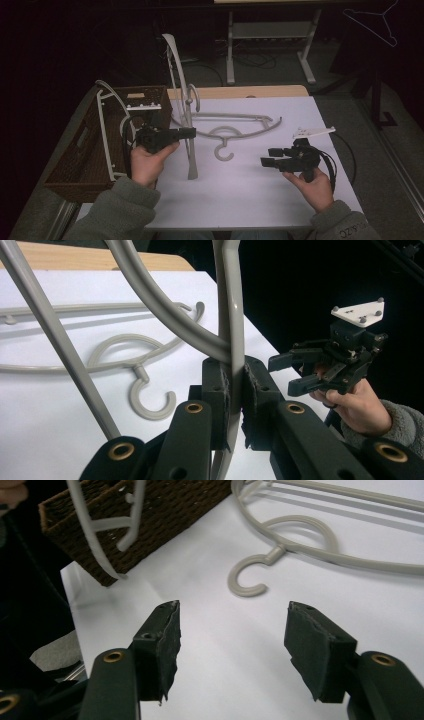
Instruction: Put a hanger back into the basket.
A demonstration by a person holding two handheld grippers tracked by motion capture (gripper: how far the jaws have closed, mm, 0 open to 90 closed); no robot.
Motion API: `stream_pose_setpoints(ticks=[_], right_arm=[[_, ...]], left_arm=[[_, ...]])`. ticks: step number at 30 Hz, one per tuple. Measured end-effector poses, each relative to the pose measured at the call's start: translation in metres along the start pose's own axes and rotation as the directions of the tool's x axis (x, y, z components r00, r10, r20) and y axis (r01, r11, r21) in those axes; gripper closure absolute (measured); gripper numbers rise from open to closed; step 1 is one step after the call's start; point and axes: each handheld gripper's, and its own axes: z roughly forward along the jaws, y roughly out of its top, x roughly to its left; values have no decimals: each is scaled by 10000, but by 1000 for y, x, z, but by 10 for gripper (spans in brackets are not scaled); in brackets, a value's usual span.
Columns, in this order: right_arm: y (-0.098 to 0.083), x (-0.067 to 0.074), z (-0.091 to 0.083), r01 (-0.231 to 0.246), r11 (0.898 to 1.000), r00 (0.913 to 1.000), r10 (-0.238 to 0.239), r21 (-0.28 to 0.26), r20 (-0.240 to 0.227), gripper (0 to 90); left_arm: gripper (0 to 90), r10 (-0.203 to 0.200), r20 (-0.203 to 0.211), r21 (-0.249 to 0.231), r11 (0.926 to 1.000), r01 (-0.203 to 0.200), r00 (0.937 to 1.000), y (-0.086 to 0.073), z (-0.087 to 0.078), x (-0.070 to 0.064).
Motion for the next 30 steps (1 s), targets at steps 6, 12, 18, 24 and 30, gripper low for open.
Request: stream_pose_setpoints(ticks=[6, 12, 18, 24, 30], right_arm=[[-4, -7, -6, -73, 10000, 9988, 70, 58, 493, 363], [-7, -12, -12, -108, 9999, 9961, 103, 53, 872, 350], [-10, -16, -16, -135, 9999, 9927, 123, 93, 1200, 338], [-11, -18, -18, -174, 9998, 9908, 155, 128, 1346, 331], [-11, -19, -18, -218, 9997, 9902, 198, 127, 1385, 326]], left_arm=[[820, 32, -78, -40, 10000, -32, 10000, 6, -9, 0], [820, 65, -114, -145, 9999, -66, 9999, 13, -21, 0], [820, 163, -260, -345, 9993, -172, 9995, 24, -46, -3], [820, 223, -388, -652, 9976, -248, 9990, 36, -74, -5], [820, 93, -853, -884, 9959, -169, 9963, 43, -110, 2]])
